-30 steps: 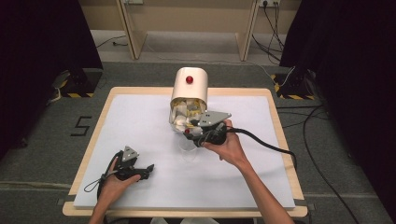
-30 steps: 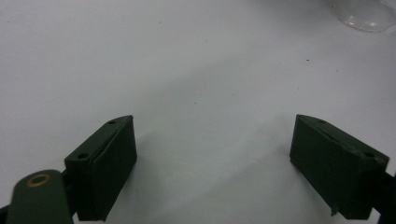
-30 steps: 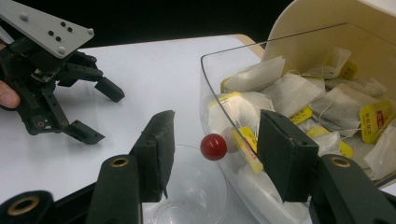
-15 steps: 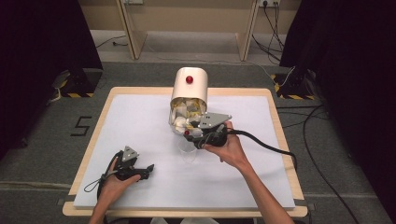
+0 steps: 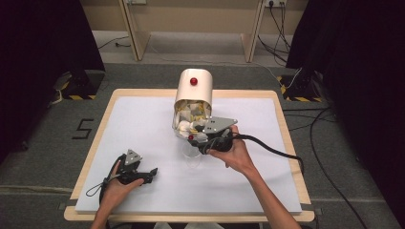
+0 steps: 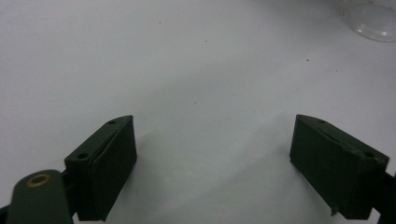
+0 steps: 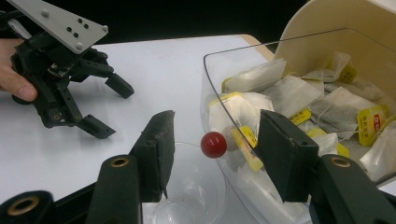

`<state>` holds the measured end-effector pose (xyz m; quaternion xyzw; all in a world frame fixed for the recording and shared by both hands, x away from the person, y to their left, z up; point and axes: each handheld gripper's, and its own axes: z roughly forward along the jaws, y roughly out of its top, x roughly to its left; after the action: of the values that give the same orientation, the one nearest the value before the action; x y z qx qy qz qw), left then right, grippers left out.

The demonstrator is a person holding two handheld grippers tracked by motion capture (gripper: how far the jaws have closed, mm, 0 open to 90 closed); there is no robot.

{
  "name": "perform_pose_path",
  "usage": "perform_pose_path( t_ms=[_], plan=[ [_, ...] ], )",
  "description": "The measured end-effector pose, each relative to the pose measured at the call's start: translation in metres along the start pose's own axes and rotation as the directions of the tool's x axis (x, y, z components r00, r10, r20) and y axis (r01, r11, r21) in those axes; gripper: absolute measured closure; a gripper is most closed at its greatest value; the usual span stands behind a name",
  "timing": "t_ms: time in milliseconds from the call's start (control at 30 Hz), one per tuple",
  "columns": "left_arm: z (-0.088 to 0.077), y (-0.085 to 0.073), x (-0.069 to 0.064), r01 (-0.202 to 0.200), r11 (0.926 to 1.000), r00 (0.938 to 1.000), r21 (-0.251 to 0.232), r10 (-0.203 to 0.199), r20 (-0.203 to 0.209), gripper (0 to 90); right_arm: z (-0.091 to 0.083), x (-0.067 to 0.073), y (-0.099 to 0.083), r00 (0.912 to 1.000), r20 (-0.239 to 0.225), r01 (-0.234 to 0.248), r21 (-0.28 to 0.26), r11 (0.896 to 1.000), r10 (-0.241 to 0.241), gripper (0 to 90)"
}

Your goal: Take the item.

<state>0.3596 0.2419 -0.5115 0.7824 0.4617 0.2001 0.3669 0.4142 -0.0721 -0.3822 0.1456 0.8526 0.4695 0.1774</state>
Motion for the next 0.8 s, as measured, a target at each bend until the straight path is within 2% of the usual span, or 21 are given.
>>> perform_pose_path(
  t_ms=[800],
  plan=[
    [0.0,0.0,-0.0001,0.0,1.0,1.0,-0.001,0.0,0.0,13.6,-0.0008,-0.0026,0.0017,0.9999,-0.011,-0.002,-0.009,1.0,0.002,46.8]
  ],
)
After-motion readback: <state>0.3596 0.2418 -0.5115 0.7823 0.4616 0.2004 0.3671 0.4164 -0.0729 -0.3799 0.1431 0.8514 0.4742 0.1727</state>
